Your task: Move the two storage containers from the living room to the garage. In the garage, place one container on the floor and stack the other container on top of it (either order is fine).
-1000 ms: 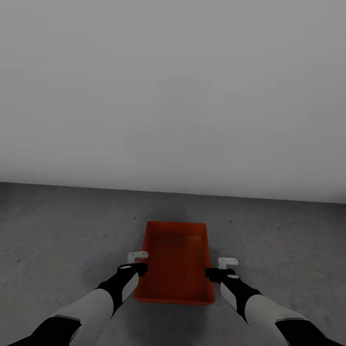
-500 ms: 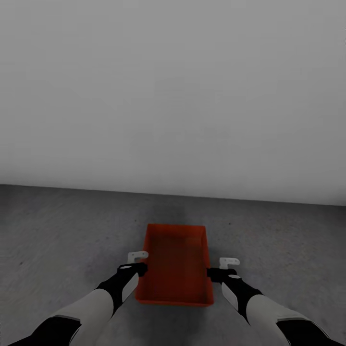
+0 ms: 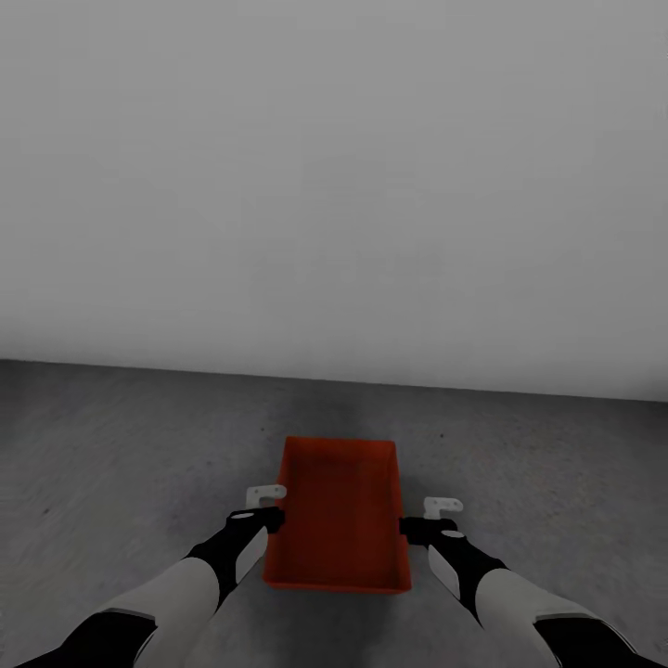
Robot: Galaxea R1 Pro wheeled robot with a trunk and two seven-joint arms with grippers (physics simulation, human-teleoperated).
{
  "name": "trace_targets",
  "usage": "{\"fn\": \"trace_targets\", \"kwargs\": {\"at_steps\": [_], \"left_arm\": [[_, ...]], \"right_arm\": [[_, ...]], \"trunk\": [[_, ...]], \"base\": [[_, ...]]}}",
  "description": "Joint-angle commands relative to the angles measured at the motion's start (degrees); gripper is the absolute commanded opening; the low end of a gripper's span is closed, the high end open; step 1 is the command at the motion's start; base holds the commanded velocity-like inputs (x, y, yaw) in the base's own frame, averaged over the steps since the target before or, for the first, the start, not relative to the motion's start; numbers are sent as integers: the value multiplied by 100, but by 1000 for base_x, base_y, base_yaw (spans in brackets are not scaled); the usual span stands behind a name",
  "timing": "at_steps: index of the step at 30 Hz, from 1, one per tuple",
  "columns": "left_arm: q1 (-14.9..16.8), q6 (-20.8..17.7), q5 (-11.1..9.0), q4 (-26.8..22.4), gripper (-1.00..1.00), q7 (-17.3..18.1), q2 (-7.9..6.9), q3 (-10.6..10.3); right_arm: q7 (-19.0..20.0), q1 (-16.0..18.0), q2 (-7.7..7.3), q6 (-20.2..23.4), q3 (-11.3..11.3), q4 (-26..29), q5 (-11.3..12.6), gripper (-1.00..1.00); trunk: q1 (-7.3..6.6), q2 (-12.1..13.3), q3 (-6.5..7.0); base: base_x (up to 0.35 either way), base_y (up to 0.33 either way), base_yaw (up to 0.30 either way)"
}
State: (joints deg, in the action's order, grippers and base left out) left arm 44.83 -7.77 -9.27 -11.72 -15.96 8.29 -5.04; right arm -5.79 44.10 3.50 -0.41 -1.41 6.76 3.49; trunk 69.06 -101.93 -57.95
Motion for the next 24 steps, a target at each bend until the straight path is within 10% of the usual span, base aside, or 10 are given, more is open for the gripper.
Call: {"fn": "trace_targets", "kwargs": {"at_steps": [1,24], "left_arm": [[0,-32,-57,-13,100,-36,-2,-49],[0,-32,-57,-6,100,-35,-2,-49]], "right_arm": [[-19,2,1,-7,-17,0,37,100],[-19,2,1,-12,-17,-4,34,100]], "trunk": [[-23,40,15],[-528,962,428]], "base": [[0,0,0],[0,0,0]]}}
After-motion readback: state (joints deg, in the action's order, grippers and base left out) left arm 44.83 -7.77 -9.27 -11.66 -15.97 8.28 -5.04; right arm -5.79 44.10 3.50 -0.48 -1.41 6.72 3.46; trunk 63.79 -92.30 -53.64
